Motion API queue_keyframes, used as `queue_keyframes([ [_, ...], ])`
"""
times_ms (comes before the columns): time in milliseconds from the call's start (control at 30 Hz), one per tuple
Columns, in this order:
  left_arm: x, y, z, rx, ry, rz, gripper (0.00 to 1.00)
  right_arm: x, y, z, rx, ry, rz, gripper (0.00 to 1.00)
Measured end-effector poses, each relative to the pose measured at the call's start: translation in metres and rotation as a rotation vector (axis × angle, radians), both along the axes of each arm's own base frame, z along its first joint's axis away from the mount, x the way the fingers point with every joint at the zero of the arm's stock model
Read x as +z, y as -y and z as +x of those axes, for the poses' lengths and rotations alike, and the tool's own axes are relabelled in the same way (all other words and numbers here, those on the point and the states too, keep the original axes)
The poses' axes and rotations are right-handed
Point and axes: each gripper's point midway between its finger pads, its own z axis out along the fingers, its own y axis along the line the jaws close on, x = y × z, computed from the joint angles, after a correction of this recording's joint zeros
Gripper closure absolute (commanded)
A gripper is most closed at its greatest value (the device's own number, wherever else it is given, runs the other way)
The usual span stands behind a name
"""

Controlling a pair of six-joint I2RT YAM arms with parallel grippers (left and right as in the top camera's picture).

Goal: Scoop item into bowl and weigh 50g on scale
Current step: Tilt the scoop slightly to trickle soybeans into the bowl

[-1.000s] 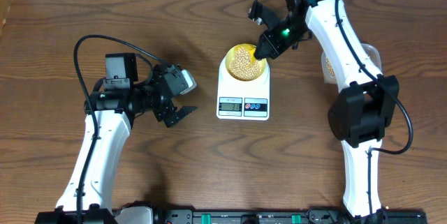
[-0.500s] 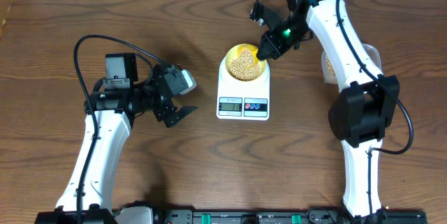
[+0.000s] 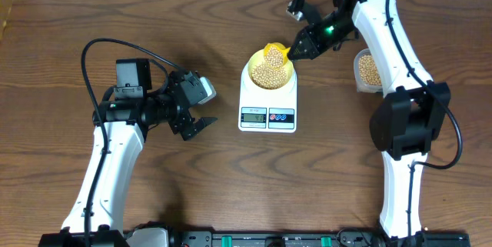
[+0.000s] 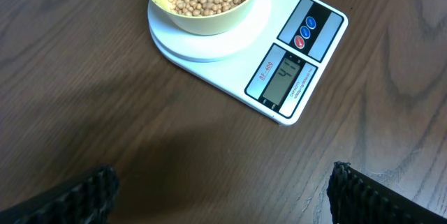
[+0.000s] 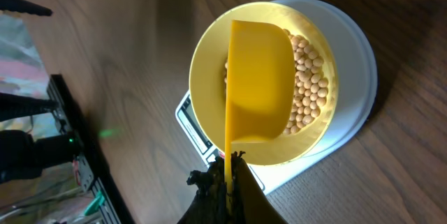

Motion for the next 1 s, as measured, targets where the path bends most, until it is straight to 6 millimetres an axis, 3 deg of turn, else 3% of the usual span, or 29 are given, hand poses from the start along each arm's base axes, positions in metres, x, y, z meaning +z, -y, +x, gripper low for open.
queue_keyframes([
  [1000,0.0,0.0,-0.0001,0.0,-0.001,0.0,0.02,0.0027,-0.002,-0.0049,0.012,-0.016,0.021,0.99],
])
